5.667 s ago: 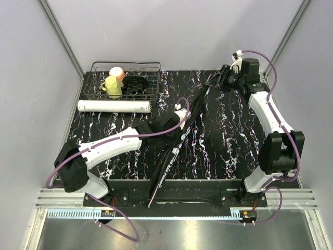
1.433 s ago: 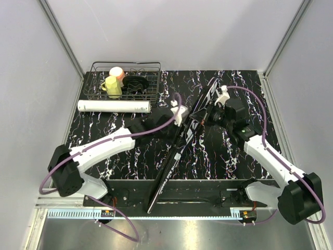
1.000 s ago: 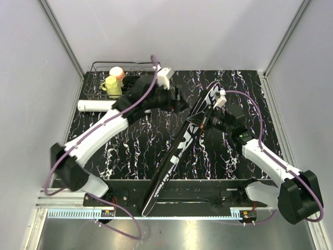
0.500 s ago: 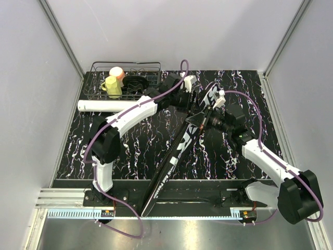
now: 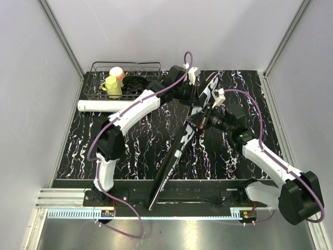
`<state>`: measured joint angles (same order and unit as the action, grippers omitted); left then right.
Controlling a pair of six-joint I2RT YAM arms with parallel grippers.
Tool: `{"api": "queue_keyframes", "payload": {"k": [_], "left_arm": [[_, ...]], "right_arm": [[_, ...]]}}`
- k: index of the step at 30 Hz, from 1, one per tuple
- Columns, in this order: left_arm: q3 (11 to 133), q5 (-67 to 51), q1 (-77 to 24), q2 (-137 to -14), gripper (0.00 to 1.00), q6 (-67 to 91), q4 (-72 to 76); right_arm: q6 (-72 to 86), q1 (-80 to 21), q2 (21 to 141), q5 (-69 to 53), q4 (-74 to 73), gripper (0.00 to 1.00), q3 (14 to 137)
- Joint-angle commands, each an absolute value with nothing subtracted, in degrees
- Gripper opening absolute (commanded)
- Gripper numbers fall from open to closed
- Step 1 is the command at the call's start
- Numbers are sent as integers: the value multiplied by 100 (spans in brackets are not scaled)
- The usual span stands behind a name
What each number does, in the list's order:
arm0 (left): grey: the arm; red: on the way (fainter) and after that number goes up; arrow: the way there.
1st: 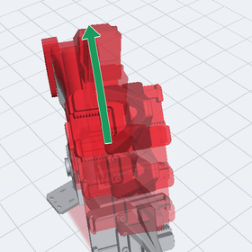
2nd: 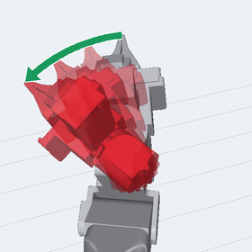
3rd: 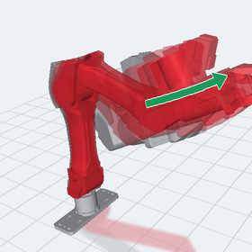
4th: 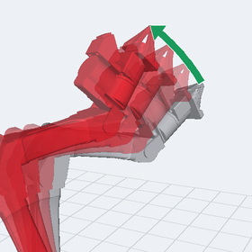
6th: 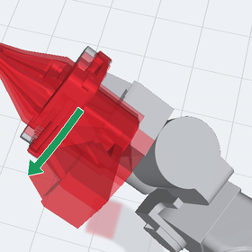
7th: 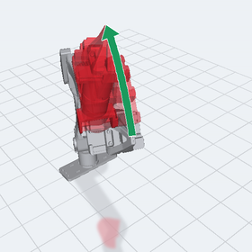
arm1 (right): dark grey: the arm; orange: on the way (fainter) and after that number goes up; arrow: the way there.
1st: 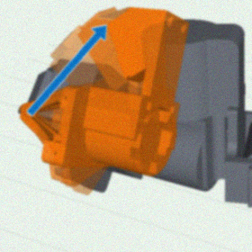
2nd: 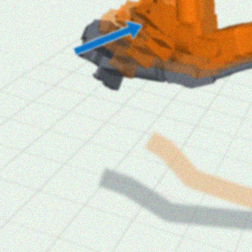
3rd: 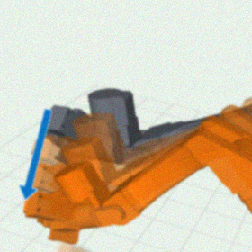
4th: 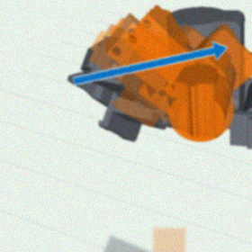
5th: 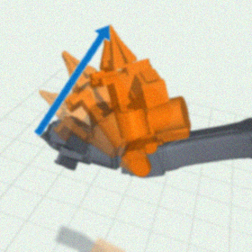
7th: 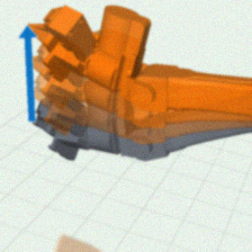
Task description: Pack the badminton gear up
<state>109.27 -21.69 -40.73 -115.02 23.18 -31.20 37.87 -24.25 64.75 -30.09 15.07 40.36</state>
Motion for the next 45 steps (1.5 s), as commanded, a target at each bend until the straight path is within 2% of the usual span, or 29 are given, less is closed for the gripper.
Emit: {"api": "queue_keyframes", "payload": {"k": [1,13,20,26,32,39,41,43,45], "left_arm": [[11803,-1740,-3744,-11662,0,2022,-2347],[12901,-1740,-3138,-12638,0,2092,-2118],[13166,-1267,-2953,-12981,0,2145,-1881],[13359,-1099,-2883,-13148,0,1943,-1828],[13579,-984,-2795,-13210,0,1916,-2144],[13570,-1055,-2786,-13113,0,1890,-2311],[13570,-1089,-2786,-13113,0,1872,-2460],[13544,-1256,-2812,-13052,0,1767,-2583],[13448,-1301,-2874,-12982,0,1592,-2698]], "right_arm": [[3612,-2934,6240,-3533,1442,0,4324],[3402,-5753,6705,-2848,1266,0,3648],[3278,-7248,7268,-2637,1406,0,3428],[3507,-7935,7496,-2470,1722,0,3077],[3735,-8139,7972,-1969,2232,0,2444],[3410,-8183,7104,-1574,1090,0,3171],[3366,-8183,6874,-1504,784,9,3356],[3323,-8183,6409,-971,241,32,3655],[3252,-8183,5814,-355,-252,45,3918]]}}
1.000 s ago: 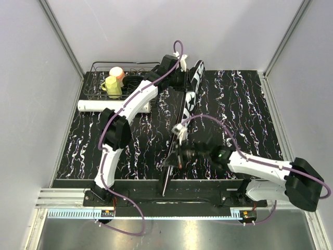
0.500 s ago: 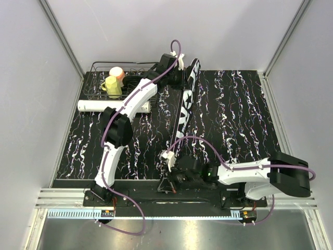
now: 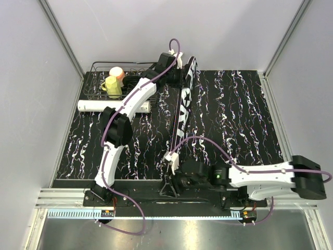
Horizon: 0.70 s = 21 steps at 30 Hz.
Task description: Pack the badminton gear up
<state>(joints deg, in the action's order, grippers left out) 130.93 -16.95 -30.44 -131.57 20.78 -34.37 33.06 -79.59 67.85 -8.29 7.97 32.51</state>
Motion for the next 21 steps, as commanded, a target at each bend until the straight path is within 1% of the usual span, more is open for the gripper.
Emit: {"api": "queue_keyframes", "payload": {"k": [1,2,3,4,5,7,8,9,11,13,15,21], "left_arm": [[13395,-1301,-2935,-12886,0,1382,-2837],[13299,-1275,-2962,-12833,0,1302,-2926],[13228,-1240,-2988,-12771,0,1249,-3005],[13062,-1144,-3014,-12640,0,1213,-3128],[12991,-1134,-3023,-12578,0,1222,-3164],[12911,-1334,-3015,-12551,0,1239,-3243],[12920,-1310,-3032,-12577,0,1248,-3278],[12937,-1249,-3032,-12638,0,1300,-3296],[12981,-976,-3015,-12717,0,1397,-3305],[13008,-949,-2971,-12858,1,1678,-3122],[13069,-967,-2927,-13024,2,2080,-2815],[13438,-1108,-2865,-13543,2,3486,-1734]], "right_arm": [[3330,-8174,5592,545,-707,53,3998],[3357,-8174,5172,980,-903,66,4095],[3410,-8165,4959,1402,-1097,71,4130],[3567,-8156,4757,2302,-1525,76,4166],[3690,-8156,4398,2755,-1747,83,4218],[4119,-8113,4062,3782,-2334,92,4219],[4226,-8078,3773,3979,-2460,95,4149],[4306,-7964,3657,4112,-2548,96,4105],[4394,-7788,3595,3982,-2715,96,4035],[4534,-7393,3769,3465,-2908,96,4060],[4683,-7025,4226,2878,-3023,96,4096],[4878,-6426,5615,1945,-2980,97,4218]]}}
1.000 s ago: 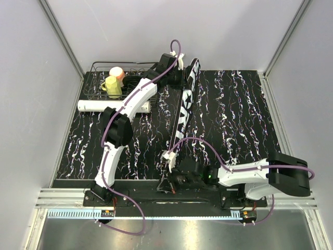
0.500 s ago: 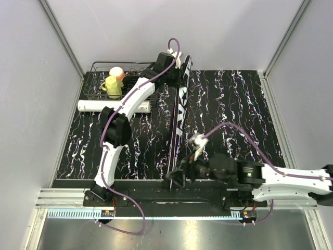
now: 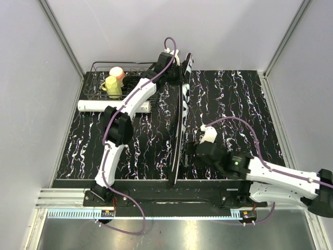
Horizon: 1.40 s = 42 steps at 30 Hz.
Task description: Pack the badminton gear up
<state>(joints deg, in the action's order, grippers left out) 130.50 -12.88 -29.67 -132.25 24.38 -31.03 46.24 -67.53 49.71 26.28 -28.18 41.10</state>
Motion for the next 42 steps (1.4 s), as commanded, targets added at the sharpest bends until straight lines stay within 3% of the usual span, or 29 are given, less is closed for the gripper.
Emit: {"api": "queue_keyframes", "payload": {"k": [1,5,9,13,14,16,18,21,23,27,33,42], "left_arm": [[13491,-1012,-2874,-13579,1,3628,-1653],[13973,-467,-3058,-13781,5,3657,-1809],[13897,226,-3383,-13484,16,3131,-1986],[13904,325,-3515,-13272,37,2813,-2162],[13896,343,-3516,-13211,48,2752,-2249],[13834,456,-3524,-13000,55,2541,-2548],[13721,483,-3524,-12659,83,2269,-2846],[13571,448,-3542,-12158,99,1944,-3258],[13439,387,-3559,-11702,99,1837,-3479],[12003,37,-3568,-10497,99,1749,-3333],[10066,-255,-3551,-8554,99,1705,-2716],[7782,569,-3542,-5241,99,1319,-1295]], "right_arm": [[4826,-6303,5747,1847,-2945,97,4262],[4658,-6162,6082,1924,-2979,98,4604],[4597,-5582,6161,1829,-3059,100,4623],[4334,-4976,6564,1907,-3094,100,4658],[4246,-4905,6748,1933,-3111,100,4737],[4044,-4825,6916,2188,-3269,99,4851],[3982,-4668,7040,2476,-3523,100,4966],[3999,-4317,7049,2820,-3857,100,4992],[3990,-3956,6970,2891,-3946,100,4948],[3964,-3806,6654,3085,-4288,100,5115],[2893,-3806,5706,2312,-4069,100,5554],[1259,-3806,2894,2258,-2981,100,6125]]}}
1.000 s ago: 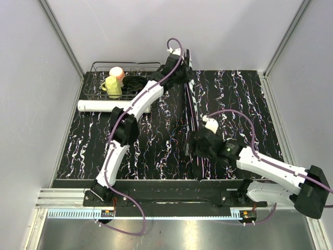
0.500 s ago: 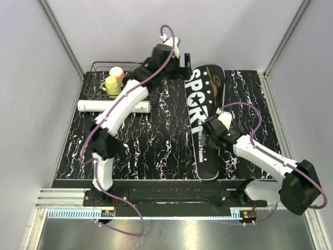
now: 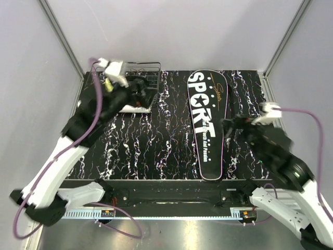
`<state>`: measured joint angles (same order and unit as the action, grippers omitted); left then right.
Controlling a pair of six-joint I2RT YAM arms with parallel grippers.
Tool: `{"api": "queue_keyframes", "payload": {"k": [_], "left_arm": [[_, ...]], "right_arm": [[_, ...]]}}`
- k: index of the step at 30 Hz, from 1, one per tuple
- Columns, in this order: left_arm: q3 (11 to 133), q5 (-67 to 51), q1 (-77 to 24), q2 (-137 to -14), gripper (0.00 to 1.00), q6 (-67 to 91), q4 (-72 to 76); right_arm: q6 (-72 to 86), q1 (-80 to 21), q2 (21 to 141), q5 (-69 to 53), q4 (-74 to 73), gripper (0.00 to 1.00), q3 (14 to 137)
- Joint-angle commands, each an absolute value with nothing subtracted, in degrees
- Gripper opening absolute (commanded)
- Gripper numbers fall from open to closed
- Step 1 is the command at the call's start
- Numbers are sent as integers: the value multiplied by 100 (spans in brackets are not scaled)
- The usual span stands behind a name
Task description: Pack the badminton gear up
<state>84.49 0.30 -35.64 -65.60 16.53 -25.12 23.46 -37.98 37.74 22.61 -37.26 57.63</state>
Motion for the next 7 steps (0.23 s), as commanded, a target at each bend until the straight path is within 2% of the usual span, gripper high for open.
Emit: {"api": "queue_keyframes", "payload": {"k": [1,2,7], "left_arm": [[7639,693,-3533,-4969,99,1266,-1153],[7516,799,-3533,-4479,99,1144,-1038],[7409,1230,-3533,-3587,99,783,-887]], "right_arm": [[1126,-3806,2613,2294,-2901,100,6291],[994,-3806,2523,2346,-2831,100,6389],[379,-3806,2558,2347,-2865,100,7494]]}}
